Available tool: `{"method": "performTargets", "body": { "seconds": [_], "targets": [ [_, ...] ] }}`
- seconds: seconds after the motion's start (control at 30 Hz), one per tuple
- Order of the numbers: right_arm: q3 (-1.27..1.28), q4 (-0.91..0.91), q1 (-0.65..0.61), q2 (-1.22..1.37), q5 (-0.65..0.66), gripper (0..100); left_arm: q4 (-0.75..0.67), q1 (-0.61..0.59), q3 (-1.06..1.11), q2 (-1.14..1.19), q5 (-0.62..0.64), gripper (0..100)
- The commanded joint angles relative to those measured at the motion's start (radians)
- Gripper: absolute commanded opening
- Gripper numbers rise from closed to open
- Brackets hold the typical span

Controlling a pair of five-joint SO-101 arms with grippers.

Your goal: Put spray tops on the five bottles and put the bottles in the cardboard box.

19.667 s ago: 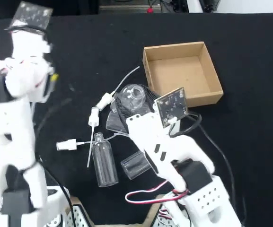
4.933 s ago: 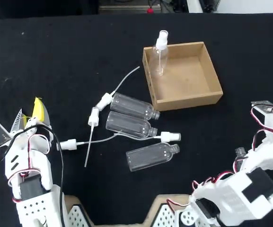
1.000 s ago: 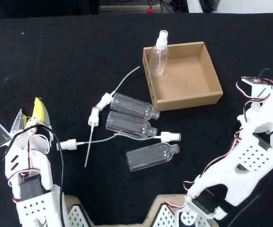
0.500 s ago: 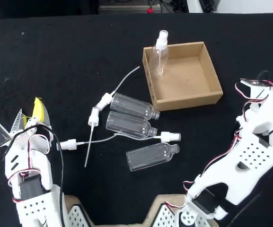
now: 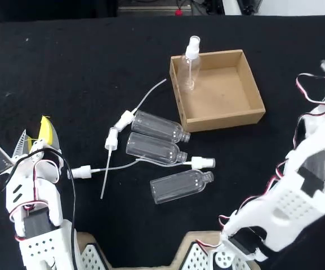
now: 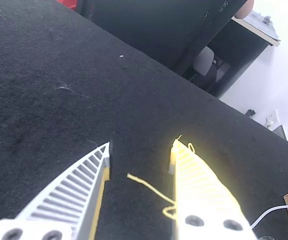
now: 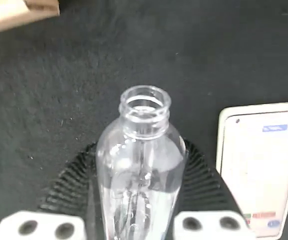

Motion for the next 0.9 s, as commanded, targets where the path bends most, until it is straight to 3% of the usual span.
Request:
{"method": "performTargets", "body": {
  "seconds": [0.0, 0.33, 0.5, 0.67, 0.87],
  "targets": [
    [-0.051, -0.017, -0.020, -0.151, -0.101, 6.3, -0.006, 0.012, 0.021, -0.017, 0.006, 19],
    [0.174, -0.031, -0.049, -0.409, -0.155, 6.4, -0.006, 0.012, 0.021, -0.017, 0.006, 19],
    [0.469, -0.222, -0.081, -0.616, -0.163, 6.4, -0.006, 0.012, 0.021, -0.017, 0.006, 19],
    [0.765, -0.459, -0.100, -0.834, -0.267, 6.1, -0.006, 0.012, 0.021, -0.017, 0.006, 19],
    [0.926, -0.463, -0.293, -1.089, -0.423, 6.0, 0.003, 0.012, 0.021, -0.017, -0.011, 19]
  ]
}}
